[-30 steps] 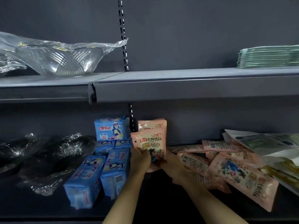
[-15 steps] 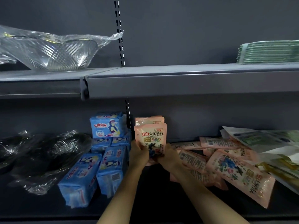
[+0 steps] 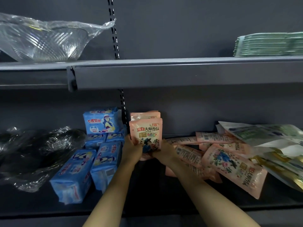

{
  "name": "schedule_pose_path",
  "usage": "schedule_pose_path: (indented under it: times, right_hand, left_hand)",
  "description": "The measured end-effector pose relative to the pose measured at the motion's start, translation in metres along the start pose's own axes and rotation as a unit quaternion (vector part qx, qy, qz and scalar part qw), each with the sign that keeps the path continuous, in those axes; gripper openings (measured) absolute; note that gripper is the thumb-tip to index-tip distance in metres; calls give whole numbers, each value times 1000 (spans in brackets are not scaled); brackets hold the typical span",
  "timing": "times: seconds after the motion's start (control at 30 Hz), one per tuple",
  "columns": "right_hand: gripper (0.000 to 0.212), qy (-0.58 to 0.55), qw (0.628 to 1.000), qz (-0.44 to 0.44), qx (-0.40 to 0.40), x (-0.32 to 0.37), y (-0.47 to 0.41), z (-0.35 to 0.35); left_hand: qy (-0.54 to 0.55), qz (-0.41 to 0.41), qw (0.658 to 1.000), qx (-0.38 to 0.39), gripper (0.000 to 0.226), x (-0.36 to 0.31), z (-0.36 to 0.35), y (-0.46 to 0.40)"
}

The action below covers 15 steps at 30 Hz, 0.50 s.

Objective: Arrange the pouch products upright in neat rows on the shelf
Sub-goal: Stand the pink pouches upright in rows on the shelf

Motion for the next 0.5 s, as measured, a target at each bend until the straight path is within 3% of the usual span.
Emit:
schedule_pose_path:
  times: [0.1, 0.2, 0.33, 0.5]
  right_hand:
    - [54, -15, 1000, -3, 5, 1, -1, 9]
    - [42, -1, 1000, -3, 10, 4, 2, 25]
    - [24, 77, 996, 33, 6, 8, 3, 44]
    - [25, 166, 985, 42, -18, 1, 4, 68]
  left_hand:
    - [-28, -17, 999, -28, 39, -7, 4, 0]
    - [-29, -46, 998, -44, 37, -21, 7, 4]
    - [-35, -76, 995, -59, 52, -43, 11, 12]
    - [-40, -127, 988, -78, 53, -62, 15, 25]
Point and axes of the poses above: each hand's wrist, its own y-axis away from the middle knuckle, its own z-axis out of the back of the hand, x = y × z, the point moved 2 cm from there along -y, towards the middle knuckle, and after that the axes turned 11 degrees about z, right-handed, at the moved point
